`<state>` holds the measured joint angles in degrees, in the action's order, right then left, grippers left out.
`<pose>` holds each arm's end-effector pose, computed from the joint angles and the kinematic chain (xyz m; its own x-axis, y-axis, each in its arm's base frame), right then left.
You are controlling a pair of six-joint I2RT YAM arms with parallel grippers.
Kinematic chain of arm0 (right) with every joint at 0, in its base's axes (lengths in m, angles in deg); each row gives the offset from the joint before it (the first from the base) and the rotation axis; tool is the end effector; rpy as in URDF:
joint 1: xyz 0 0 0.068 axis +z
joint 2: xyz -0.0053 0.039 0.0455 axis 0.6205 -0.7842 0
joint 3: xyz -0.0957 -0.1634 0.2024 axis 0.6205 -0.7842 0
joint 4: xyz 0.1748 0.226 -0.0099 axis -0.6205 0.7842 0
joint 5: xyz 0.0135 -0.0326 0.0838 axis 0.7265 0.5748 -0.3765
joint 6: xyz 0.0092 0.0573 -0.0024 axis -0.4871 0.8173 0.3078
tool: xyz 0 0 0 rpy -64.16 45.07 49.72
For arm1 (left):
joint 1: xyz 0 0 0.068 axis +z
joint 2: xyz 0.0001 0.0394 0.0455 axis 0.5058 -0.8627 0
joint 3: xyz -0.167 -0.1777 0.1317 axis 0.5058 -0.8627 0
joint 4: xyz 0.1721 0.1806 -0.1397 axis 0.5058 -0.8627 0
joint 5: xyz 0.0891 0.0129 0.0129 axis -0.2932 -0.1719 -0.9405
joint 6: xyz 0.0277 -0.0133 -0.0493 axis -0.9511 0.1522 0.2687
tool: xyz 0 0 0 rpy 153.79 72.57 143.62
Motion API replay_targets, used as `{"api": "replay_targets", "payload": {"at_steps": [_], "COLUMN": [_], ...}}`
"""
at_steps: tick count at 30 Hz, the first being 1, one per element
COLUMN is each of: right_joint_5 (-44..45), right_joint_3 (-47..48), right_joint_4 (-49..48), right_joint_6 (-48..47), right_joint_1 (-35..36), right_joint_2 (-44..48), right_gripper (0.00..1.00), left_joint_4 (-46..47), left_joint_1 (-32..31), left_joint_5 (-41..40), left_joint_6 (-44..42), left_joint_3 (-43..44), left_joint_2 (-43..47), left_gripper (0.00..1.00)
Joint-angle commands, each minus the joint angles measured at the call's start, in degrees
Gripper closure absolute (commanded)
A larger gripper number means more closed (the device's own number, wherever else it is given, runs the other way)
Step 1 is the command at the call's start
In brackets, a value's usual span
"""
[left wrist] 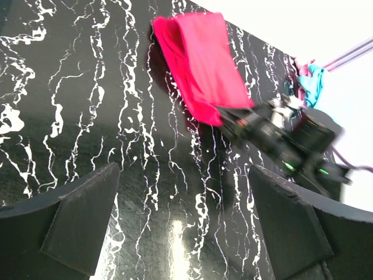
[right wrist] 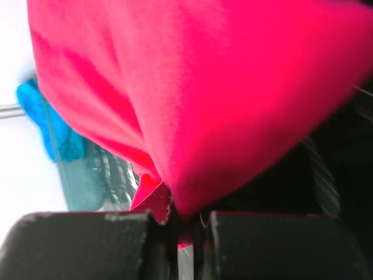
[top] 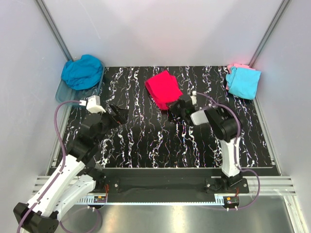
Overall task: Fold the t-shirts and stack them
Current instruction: Neatly place the folded tshirt to the corner
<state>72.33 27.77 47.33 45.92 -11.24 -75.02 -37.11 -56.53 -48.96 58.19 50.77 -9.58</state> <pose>0.4049 0.2058 0.0739 -0.5394 0.7836 -0.3083 0.2348 0.4915 0.8386 0.1779 -0.0784 0.3038 -0.3552 -0.4957 -0.7925 0.0591 0.8342 -0.5483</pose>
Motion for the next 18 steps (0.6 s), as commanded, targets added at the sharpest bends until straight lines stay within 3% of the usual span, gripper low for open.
{"api": "replay_targets", "payload": {"at_steps": [1,5,11,18], "right_joint_5": [8.01,9.86,14.25,18.80], "right_joint_3": [-7.81,-18.44,-26.71,-39.38], "right_joint_4": [9.07,11.70,21.10,27.34], "right_joint_6": [-2.93,-5.56,-9.43,-1.97], "right_joint_1": [-1.79,-6.44,-12.43,-12.61], "right_joint_2": [10.80,22.65,37.17,56.95], "right_gripper": [1.00,1.00,1.00,1.00], "left_joint_4": [0.81,2.30,3.10,2.84], "left_joint_1": [-0.13,-0.22,-0.39,-0.65], "left_joint_5": [-2.07,-0.14,1.35,3.20], "left_joint_6": [-1.70,-0.12,0.76,-0.03], "left_joint_3": [1.51,0.81,-0.51,0.71], "left_joint_2": [-0.15,0.46,2.39,3.28], "left_gripper": [0.01,0.01,0.01,0.01]}}
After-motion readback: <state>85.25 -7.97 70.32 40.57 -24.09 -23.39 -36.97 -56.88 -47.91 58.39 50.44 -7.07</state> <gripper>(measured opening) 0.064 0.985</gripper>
